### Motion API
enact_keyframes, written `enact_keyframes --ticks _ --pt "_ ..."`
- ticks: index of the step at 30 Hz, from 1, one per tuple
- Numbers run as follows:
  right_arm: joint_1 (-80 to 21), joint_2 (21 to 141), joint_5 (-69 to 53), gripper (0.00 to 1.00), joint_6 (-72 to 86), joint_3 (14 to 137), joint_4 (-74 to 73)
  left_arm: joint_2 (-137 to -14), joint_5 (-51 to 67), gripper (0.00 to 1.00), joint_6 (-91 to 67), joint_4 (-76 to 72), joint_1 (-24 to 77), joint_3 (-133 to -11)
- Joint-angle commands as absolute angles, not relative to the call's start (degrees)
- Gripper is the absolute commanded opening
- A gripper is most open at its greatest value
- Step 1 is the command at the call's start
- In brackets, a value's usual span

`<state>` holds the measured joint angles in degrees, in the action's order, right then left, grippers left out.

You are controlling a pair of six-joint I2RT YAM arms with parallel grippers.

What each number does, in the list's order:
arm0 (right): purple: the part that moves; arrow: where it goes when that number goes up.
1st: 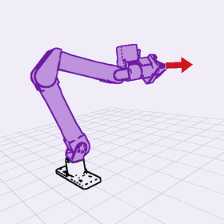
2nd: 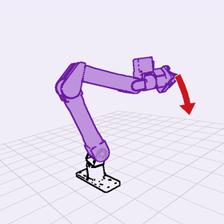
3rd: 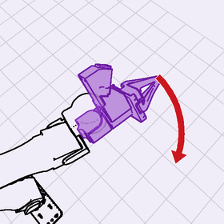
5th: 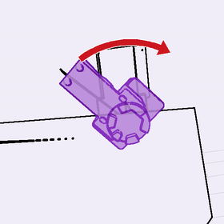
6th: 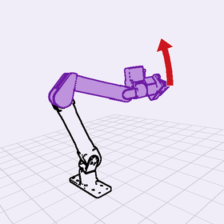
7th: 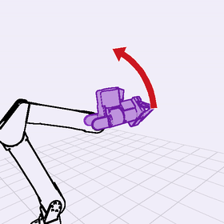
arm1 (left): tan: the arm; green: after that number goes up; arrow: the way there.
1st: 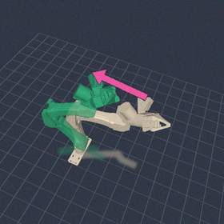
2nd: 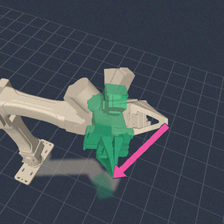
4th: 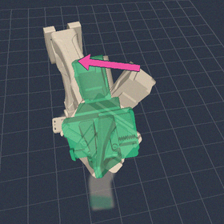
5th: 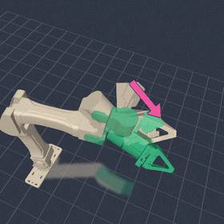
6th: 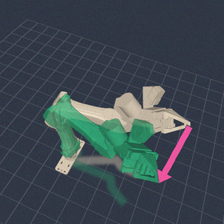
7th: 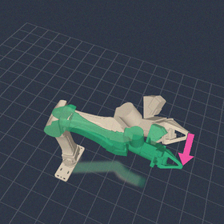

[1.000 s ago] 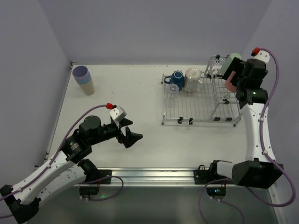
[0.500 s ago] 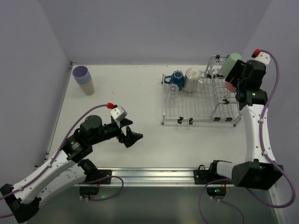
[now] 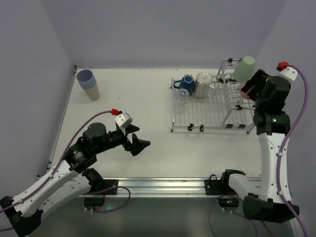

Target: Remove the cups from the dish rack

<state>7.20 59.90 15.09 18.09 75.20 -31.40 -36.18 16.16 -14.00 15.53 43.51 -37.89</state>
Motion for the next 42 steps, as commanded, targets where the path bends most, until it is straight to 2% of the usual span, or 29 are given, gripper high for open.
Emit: enact_keyframes --ticks 1,7,10,15,19,21,27,28,30,39,42 --pt "7.30 53.28 8.04 0.59 22.14 73.57 -32.26 -33.75 15.64 1.00 -15.38 11.88 43.07 -39.29" --pt "4.14 39.65 -12.63 0.59 32.06 58.22 -21.57 -36.20 23.36 0.98 -23.19 2.93 43.07 -39.03" --pt "-4.11 36.48 -18.62 0.59 38.40 51.88 -13.40 -39.11 27.05 0.96 -30.30 -8.03 43.15 -37.89" --pt "-18.43 38.13 -23.01 0.59 46.57 45.19 0.42 -44.90 28.30 0.95 -40.84 -21.07 43.15 -36.30" --pt "-24.95 43.22 -28.38 0.59 53.95 37.55 20.86 -48.77 28.74 0.92 -47.80 -33.71 43.24 -34.11" --pt "-27.50 45.34 -30.14 0.59 55.11 36.92 24.33 -51.05 28.39 0.90 -50.26 -36.28 43.42 -33.84" --pt "-29.00 47.28 -31.64 0.60 55.72 34.81 31.20 -51.77 22.77 0.82 -51.77 -36.82 44.03 -33.05" --pt "-29.00 47.81 -31.99 0.60 56.24 33.93 32.85 -51.77 22.42 0.76 -51.94 -37.09 44.21 -32.79" --pt "-29.00 47.73 -31.99 0.60 56.60 32.88 34.10 -51.77 22.33 0.72 -51.95 -37.27 44.30 -32.87" --pt "-28.92 41.14 -23.92 0.59 54.14 32.78 30.24 -49.22 19.34 0.71 -49.49 -30.87 44.56 -33.31" --pt "-29.00 40.43 -22.85 0.59 53.53 33.40 29.00 -47.47 18.20 0.76 -47.11 -26.22 44.56 -34.71"
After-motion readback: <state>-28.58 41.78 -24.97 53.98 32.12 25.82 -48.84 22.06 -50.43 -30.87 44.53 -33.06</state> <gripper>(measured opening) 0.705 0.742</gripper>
